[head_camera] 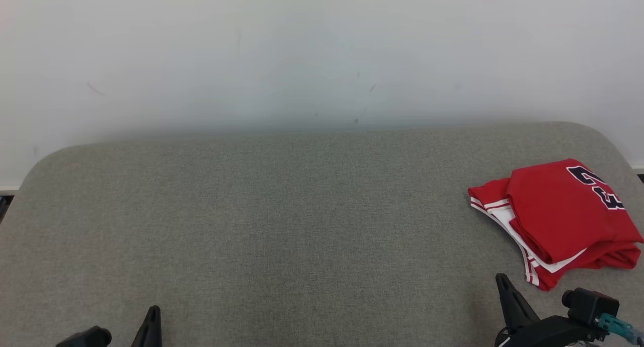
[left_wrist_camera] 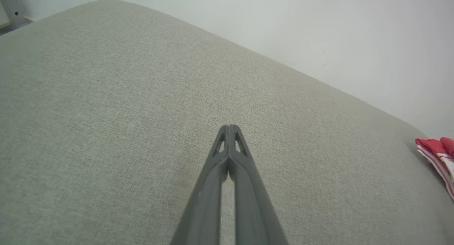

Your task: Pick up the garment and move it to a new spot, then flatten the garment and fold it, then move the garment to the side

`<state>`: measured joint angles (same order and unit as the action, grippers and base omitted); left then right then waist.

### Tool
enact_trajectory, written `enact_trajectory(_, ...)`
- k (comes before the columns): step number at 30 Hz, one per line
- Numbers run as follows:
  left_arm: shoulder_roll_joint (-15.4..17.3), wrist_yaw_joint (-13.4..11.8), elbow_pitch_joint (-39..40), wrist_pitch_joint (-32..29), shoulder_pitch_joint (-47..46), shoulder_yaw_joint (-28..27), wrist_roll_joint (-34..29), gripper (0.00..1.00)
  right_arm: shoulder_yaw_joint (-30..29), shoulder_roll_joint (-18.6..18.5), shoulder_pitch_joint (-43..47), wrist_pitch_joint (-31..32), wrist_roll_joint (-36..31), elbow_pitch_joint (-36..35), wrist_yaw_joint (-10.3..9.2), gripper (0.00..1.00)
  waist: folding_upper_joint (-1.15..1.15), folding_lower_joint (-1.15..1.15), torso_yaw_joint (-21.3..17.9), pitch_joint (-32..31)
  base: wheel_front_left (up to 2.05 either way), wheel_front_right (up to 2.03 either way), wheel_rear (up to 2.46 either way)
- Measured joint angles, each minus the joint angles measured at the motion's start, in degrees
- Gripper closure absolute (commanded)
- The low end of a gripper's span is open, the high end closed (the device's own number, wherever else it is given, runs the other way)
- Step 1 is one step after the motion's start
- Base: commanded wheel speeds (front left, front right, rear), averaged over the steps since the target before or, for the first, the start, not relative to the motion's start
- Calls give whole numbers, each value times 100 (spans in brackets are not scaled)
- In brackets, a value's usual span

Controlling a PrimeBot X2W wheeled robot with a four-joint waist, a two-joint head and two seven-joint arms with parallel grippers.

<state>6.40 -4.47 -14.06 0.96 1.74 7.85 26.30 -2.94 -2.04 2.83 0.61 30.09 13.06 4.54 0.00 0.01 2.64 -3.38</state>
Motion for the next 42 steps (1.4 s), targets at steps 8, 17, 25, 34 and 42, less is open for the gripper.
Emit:
enact_trajectory(8, -44, 99, -18, -97, -108, -143, 616, 100, -51, 0, -114, 92, 599, 38, 26, 100, 0, 0, -26, 33, 0, 0, 0)
enact_trajectory(17, -87, 237, -57, -194, -121, -304, 1439, 100, -109, 0, -155, 148, 1350, 123, 51, 100, 0, 0, -58, 75, 0, 0, 0)
enact_trajectory(25, -112, 354, -100, -246, -230, -404, 2043, 100, -154, -1, -234, 199, 1964, 147, 58, 100, 0, 0, -84, 109, 0, 0, 0)
enact_trajectory(34, -149, 455, -127, -345, -236, -542, 2665, 100, -211, -1, -338, 255, 2551, 172, 99, 100, 0, 0, -109, 143, 0, 0, 0)
enact_trajectory(42, -208, 560, -149, -398, -347, -682, 3317, 100, -250, -1, -357, 321, 3133, 203, 102, 100, 0, 0, -135, 177, 0, 0, 0)
